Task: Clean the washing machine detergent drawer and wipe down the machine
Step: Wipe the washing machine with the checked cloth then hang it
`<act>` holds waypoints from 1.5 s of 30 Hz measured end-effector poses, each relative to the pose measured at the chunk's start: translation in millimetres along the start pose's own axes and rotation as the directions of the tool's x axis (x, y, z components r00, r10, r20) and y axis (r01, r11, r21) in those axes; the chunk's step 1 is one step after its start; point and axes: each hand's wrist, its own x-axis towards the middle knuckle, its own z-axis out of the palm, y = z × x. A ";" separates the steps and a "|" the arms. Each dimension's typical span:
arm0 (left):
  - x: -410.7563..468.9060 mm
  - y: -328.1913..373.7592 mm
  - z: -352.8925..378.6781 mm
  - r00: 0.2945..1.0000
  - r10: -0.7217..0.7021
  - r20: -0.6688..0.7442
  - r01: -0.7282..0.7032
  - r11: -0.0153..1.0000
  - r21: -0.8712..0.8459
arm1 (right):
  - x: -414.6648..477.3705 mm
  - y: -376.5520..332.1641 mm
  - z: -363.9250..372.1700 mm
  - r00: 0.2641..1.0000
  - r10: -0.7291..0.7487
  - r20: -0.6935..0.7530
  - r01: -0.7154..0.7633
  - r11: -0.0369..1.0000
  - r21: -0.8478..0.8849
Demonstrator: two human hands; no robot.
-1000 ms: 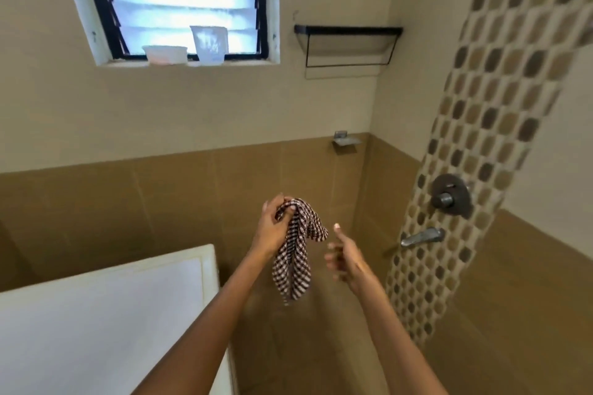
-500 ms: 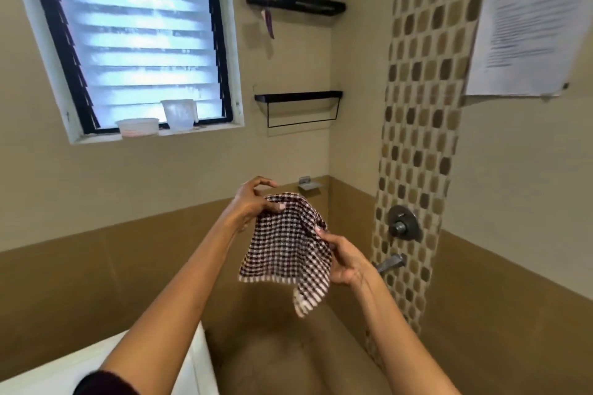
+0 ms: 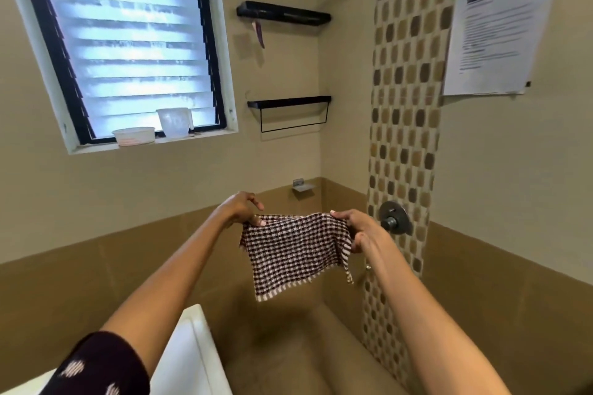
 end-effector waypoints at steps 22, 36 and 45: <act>-8.0 -48.5 74.8 0.952 -0.240 -0.191 0.162 0.921 -0.353 | -5.9 4.6 -34.8 0.963 -0.113 -0.245 0.055 0.971 -0.233; -19.4 -50.1 76.8 0.833 -0.357 -0.423 0.058 0.816 -0.575 | -30.5 8.1 -28.3 0.935 -0.293 -0.202 0.280 0.956 -0.089; -33.2 -45.7 70.9 0.842 -0.475 -0.256 0.030 0.514 -0.857 | -48.8 13.0 -17.8 0.933 -0.334 -0.133 0.332 0.942 -0.043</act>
